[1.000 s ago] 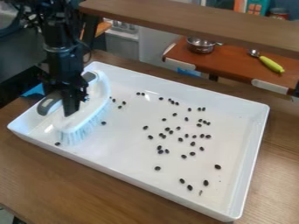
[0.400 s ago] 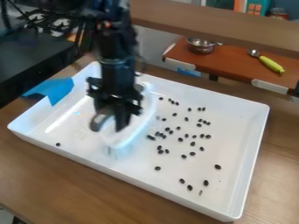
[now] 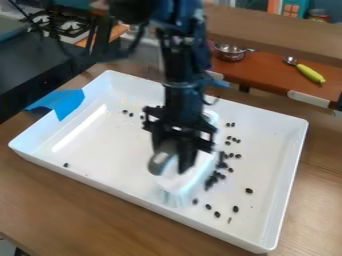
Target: Sweep into pile
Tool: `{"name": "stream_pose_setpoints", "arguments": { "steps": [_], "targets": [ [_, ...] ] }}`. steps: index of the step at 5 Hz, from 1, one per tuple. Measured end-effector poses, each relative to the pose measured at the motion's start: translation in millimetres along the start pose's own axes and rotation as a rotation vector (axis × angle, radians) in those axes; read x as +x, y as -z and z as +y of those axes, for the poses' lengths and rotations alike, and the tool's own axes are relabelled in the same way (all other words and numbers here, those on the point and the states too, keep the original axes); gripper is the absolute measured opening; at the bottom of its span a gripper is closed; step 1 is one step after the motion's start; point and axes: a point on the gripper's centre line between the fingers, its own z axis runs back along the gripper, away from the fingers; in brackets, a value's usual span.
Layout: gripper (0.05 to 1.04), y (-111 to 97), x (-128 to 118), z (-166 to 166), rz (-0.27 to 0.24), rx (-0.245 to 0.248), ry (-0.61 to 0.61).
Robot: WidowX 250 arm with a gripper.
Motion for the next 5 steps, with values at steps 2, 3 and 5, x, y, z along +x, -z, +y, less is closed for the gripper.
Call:
{"name": "stream_pose_setpoints", "arguments": {
  "steps": [2,3,5],
  "targets": [
    [0.495,4.4,-0.1,-49.3,0.002,-0.021,0.055],
    [0.495,-1.4,-0.1,-58.4,0.004,-0.075,0.054],
    [0.495,-68.5,-8.7,4.0,-0.067,-0.214,-0.031]
  ]
}}
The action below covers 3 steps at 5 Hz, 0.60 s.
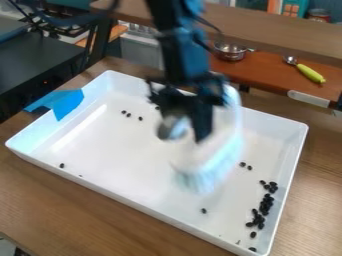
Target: Sweep into pile
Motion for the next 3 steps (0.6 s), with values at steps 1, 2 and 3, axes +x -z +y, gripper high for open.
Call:
{"name": "stream_pose_setpoints", "arguments": {
  "steps": [1,2,3],
  "targets": [
    [0.494,-24.7,-5.1,27.5,-0.026,-0.016,-0.005],
    [0.495,-41.2,-5.2,69.2,-0.096,0.021,-0.061],
    [0.495,-28.1,7.6,106.0,-0.101,0.079,-0.093]
  ]
}}
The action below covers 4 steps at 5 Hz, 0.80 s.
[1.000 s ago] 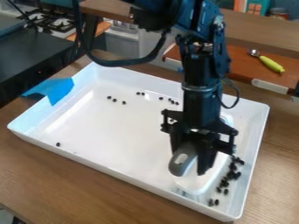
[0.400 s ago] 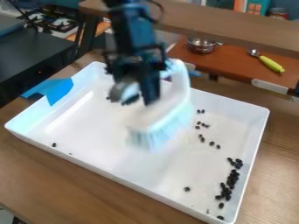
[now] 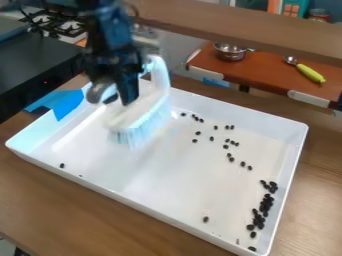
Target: Sweep into pile
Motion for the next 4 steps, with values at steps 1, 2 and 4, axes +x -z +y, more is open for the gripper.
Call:
{"name": "stream_pose_setpoints", "arguments": {
  "steps": [1,2,4],
  "targets": [
    [0.494,8.1,11.3,36.4,-0.021,0.035,-0.060],
    [0.494,3.9,15.5,55.6,-0.032,0.036,-0.076],
    [0.494,-8.0,11.3,90.2,-0.062,0.025,-0.115]
  ]
}}
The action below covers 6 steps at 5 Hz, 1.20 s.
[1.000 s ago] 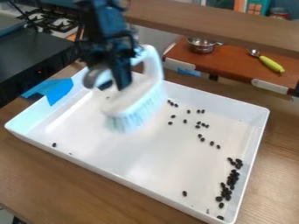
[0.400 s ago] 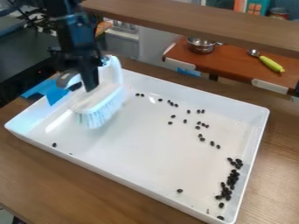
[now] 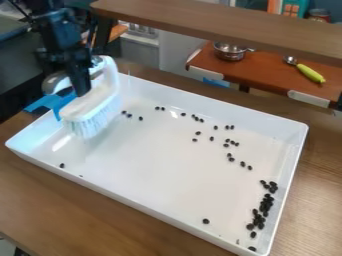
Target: Sweep into pile
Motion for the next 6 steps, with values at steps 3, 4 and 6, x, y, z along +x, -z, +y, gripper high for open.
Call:
{"name": "stream_pose_setpoints", "arguments": {
  "steps": [3,4,6],
  "targets": [
    [0.494,3.0,22.9,20.1,-0.051,0.039,-0.059],
    [0.494,17.7,28.1,16.9,-0.022,0.053,-0.064],
    [0.494,30.2,41.0,0.2,-0.034,0.091,-0.037]
  ]
}}
